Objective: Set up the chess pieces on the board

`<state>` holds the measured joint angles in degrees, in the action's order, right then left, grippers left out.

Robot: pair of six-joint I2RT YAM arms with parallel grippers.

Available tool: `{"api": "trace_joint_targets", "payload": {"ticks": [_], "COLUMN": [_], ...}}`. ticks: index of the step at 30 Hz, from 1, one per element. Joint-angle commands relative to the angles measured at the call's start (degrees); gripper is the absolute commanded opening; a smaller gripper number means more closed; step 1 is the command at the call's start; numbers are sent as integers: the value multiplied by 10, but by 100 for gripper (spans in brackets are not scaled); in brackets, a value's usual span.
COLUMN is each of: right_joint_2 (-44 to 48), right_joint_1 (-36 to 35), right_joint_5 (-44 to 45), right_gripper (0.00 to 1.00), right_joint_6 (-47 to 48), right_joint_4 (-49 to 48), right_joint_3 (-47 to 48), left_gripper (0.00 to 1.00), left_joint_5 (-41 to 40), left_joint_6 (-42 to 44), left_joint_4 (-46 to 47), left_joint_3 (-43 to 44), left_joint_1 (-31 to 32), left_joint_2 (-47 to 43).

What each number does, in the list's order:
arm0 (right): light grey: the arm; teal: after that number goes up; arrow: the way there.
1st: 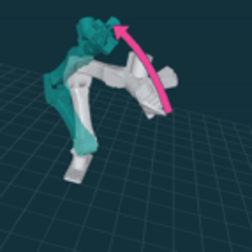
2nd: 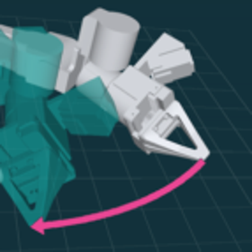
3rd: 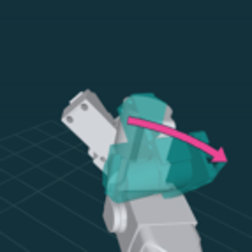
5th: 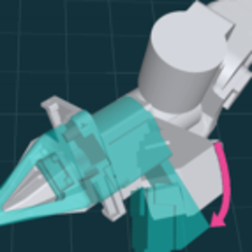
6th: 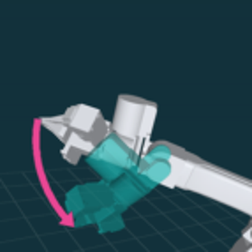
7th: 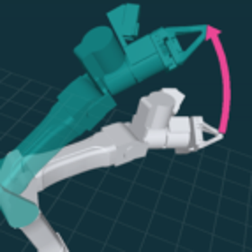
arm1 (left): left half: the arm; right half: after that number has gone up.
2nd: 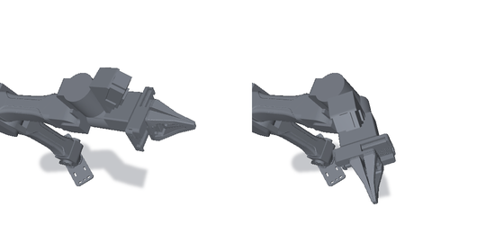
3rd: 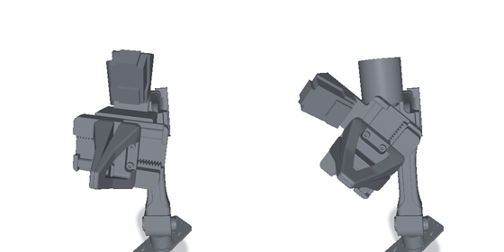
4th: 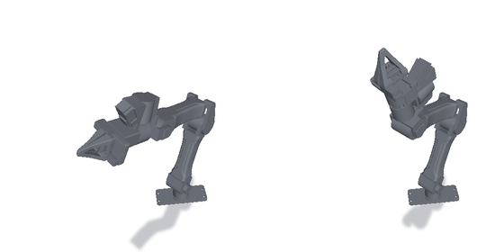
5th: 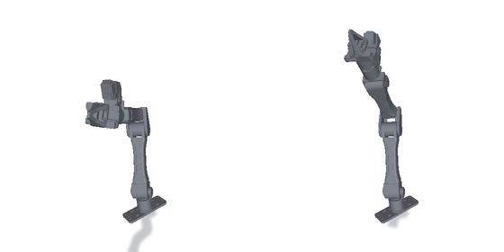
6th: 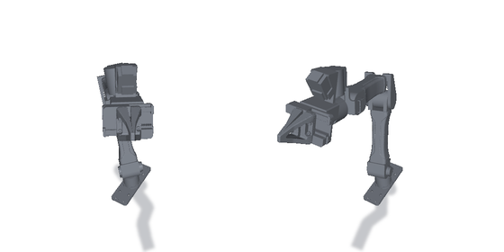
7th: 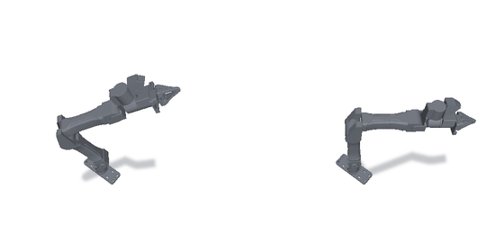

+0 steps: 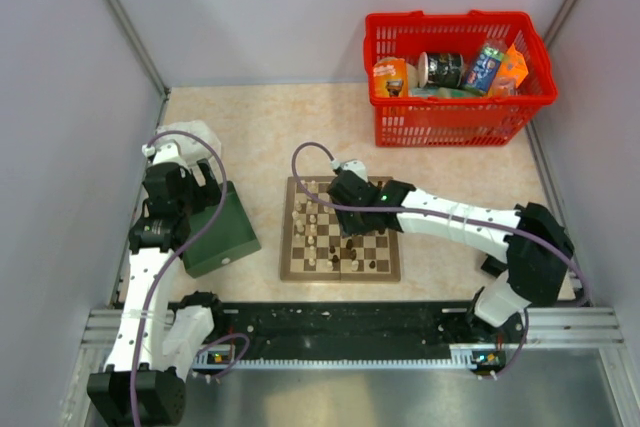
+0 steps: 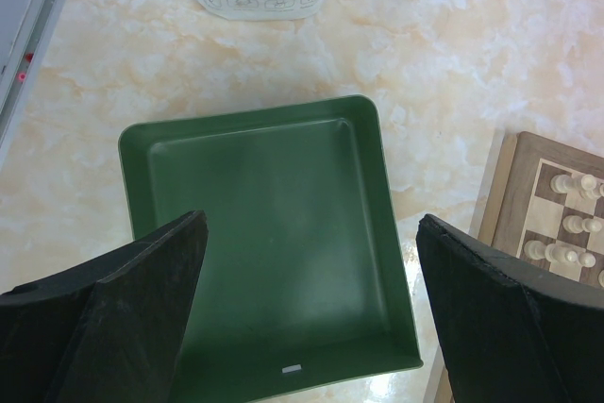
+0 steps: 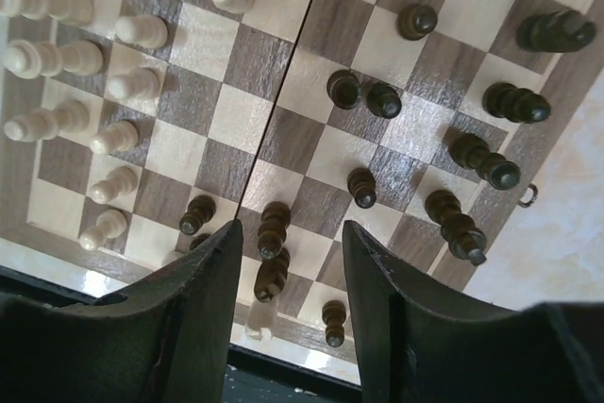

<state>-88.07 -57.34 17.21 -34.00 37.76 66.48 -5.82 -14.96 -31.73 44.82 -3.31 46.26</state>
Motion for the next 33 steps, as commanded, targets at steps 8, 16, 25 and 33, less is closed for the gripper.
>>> {"api": "trace_joint_targets", "payload": {"ticks": [8,16,25,33], "right_joint_2": [-39,-54,-63,-72], "right_joint_1": [-10,-9,-10,-10], "right_joint_5": [-38,-58,-67,-67], "right_gripper": [43,38,36,31], "right_joint_6": [7,7,8,7], "right_joint_4": [-21,-22,-19,-17], "right_joint_3": [18,15,8,8], "left_gripper": [98,98,98,98], "left_joint_5": [3,2,2,4], "left_joint_6": [3,3,3,3], "left_joint_4": [11,10,9,9], "left_joint_3": [-1,-1,-1,0], "left_joint_1": [0,0,0,0], "left_joint_2": [-10,-9,-6,-3]}}
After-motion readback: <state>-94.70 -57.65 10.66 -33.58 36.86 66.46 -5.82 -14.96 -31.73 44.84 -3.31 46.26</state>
